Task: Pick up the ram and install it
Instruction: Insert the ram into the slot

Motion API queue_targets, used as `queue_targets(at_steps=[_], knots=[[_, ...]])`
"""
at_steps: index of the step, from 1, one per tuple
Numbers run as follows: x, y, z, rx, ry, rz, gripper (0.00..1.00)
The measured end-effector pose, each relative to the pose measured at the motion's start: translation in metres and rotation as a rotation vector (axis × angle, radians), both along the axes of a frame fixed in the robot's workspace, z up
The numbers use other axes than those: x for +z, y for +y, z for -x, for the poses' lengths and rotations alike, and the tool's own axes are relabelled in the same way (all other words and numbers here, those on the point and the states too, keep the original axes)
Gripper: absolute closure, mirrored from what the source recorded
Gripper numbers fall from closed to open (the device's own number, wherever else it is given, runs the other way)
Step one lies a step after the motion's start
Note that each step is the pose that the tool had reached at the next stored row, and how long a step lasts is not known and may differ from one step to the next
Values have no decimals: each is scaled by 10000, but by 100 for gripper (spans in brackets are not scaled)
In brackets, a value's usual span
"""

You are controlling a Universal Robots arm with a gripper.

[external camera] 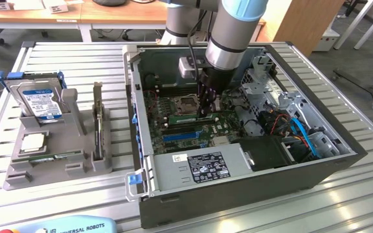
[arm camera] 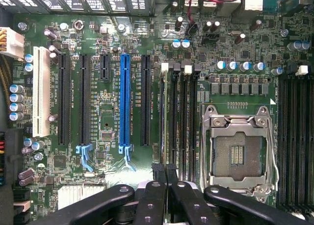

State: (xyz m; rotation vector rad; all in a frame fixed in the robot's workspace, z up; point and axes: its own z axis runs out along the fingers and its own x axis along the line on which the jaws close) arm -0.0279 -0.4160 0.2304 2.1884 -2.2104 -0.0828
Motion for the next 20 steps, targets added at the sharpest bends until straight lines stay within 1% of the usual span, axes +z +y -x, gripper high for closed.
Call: queue_targets(at_steps=[11, 16, 20], knots=[[-3, 1, 0, 0, 0, -13, 89], [-4, 1, 0, 0, -1, -44, 89], [-4, 1, 0, 0, 0, -46, 89]])
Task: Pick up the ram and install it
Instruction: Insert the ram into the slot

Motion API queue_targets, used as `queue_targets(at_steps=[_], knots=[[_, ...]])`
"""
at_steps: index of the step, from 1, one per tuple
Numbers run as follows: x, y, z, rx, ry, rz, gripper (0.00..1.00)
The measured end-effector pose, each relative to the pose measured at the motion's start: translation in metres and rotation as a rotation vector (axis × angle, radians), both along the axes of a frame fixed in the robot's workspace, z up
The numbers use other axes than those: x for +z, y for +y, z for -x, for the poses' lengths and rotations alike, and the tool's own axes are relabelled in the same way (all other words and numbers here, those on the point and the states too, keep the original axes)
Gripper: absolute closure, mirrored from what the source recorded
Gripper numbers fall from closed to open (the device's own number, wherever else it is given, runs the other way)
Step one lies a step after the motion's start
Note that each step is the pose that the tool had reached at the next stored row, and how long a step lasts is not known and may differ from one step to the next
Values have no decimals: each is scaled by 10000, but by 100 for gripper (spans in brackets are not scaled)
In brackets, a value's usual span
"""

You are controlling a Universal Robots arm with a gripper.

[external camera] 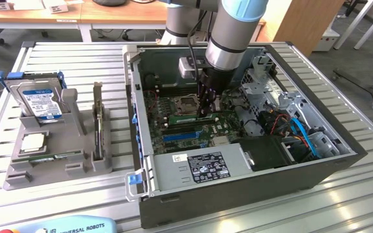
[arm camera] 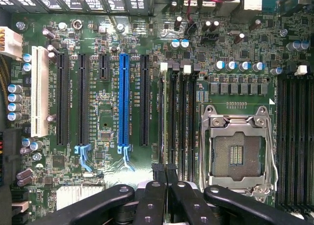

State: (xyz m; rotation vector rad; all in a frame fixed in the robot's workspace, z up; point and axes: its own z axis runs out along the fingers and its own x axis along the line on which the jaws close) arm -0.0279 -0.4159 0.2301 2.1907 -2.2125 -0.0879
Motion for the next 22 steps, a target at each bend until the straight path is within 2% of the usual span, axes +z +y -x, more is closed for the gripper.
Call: queue_targets(at_steps=[22], knots=[[-37, -10, 0, 1, 1, 3, 89]])
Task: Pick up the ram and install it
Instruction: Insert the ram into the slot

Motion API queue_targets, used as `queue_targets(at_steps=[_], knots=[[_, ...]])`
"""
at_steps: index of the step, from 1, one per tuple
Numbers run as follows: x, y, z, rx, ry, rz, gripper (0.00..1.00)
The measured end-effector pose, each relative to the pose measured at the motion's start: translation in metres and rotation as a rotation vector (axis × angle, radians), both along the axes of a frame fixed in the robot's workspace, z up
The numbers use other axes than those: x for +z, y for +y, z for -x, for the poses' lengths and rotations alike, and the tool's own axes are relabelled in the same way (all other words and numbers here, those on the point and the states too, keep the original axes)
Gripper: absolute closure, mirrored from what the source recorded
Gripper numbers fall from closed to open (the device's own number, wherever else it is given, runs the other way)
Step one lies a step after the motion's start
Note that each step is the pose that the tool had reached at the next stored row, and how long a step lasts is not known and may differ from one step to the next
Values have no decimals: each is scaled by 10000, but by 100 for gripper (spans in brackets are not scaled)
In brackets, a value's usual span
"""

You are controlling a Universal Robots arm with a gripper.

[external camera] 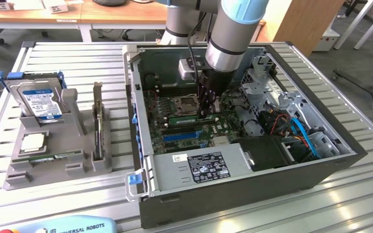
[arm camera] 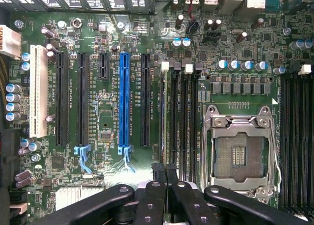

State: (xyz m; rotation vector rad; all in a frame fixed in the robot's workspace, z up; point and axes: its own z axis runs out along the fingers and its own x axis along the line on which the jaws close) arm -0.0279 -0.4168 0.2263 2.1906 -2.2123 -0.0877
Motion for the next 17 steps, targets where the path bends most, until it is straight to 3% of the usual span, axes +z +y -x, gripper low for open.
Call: queue_targets(at_steps=[7, 9, 17], knots=[[-1, 0, 0, 0, 0, -2, 89], [-1, 0, 0, 0, 0, -1, 81], [-1, 1, 0, 0, -1, -2, 81]])
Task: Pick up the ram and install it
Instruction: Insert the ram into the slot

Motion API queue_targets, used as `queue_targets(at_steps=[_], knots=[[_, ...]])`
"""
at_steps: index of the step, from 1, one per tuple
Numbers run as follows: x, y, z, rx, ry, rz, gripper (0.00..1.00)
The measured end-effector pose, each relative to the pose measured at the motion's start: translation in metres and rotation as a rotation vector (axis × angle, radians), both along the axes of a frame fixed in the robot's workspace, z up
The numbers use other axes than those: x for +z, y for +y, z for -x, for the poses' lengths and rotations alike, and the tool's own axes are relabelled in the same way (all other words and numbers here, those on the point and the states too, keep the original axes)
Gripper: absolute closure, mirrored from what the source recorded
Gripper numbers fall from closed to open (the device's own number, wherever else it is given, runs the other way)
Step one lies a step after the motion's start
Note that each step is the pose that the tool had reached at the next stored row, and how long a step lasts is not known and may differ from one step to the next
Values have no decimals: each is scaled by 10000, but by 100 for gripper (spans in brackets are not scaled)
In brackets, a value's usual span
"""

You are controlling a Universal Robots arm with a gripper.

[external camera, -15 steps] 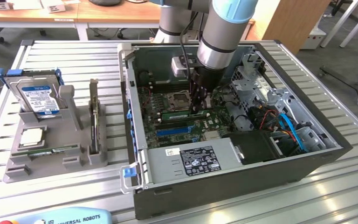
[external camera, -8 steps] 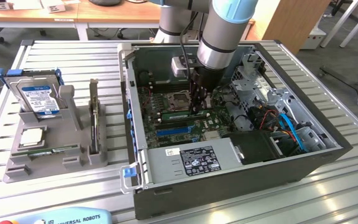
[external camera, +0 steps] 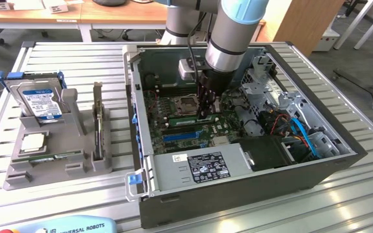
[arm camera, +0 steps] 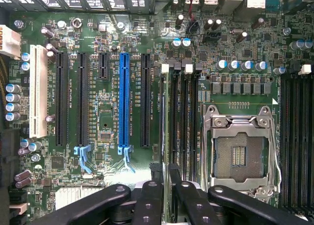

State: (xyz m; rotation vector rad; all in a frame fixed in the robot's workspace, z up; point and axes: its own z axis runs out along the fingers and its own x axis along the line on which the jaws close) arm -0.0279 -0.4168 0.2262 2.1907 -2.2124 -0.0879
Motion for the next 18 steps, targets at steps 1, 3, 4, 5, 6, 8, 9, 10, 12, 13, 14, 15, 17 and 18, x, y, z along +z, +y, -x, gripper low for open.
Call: queue_targets(at_steps=[1, 3, 4, 5, 6, 8, 9, 10, 12, 13, 14, 15, 17, 18], knots=[[1, 0, 0, 0, -1, -1, 81], [21, 0, 0, 0, 0, 0, 81], [36, 0, 0, 0, 0, 0, 81], [56, 0, 0, -1, 0, 0, 81], [78, 0, 0, -1, 0, 0, 81], [126, 0, 0, 0, 0, -1, 81], [153, 0, 0, 0, 0, 0, 81], [183, 0, 0, 0, 1, 0, 81], [237, 0, 0, 0, 0, 0, 81], [263, 0, 0, -1, 0, 0, 81], [289, 0, 0, 0, 0, 0, 81], [312, 0, 0, 0, 0, 0, 81], [356, 0, 0, 0, 0, 0, 81], [379, 0, 0, 0, 0, 0, 81]])
